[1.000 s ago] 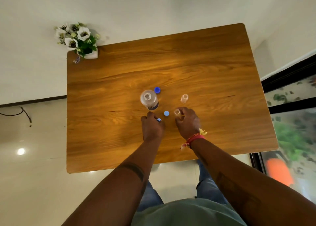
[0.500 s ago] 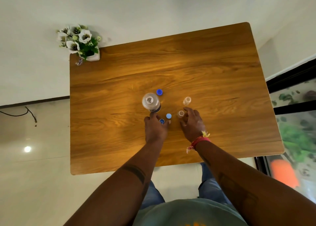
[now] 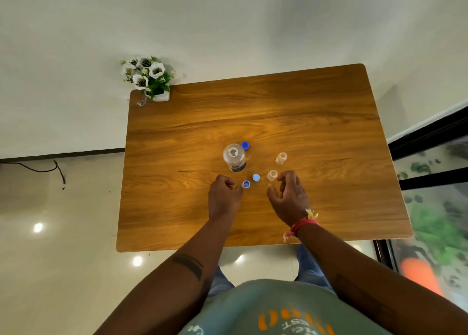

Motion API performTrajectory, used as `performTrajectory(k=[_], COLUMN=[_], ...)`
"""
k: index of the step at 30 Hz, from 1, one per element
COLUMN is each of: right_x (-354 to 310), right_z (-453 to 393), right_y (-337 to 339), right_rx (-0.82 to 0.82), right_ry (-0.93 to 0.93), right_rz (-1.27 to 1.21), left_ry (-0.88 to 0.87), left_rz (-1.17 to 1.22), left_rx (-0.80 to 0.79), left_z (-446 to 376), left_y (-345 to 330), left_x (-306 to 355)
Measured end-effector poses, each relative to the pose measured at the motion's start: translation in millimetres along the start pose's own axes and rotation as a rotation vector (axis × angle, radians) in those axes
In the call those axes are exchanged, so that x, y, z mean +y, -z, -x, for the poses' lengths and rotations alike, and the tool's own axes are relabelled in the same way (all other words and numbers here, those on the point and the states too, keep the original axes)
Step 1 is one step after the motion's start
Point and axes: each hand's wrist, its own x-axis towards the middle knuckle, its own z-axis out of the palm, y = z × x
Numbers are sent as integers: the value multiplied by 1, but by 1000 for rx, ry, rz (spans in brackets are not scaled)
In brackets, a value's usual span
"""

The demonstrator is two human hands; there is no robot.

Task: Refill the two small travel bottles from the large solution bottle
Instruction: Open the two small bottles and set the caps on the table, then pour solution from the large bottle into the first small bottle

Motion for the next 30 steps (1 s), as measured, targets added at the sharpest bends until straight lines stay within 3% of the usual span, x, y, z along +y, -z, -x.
performTrajectory(k=[4,12,19,22,30], right_x=[-22,-66,-78,-82,-83], right_z=[-1,-23,-67,-80,-91], right_y=[-2,-17,-35,-48,-62], right_rx=[-12,31,-206,-302,-168], right_ry=[122,174,201,140,132], right_rz=[-21,-43,233,216,118], left_ry=[-4,-118,-152,-127,-26], left_rz=[82,144,110,144,283], left_rx=[69,162,29,8,30], left_z=[8,-8,-39,-45,-49], left_y=[14,40,40,33,33], left_x=[1,7,24,28,34])
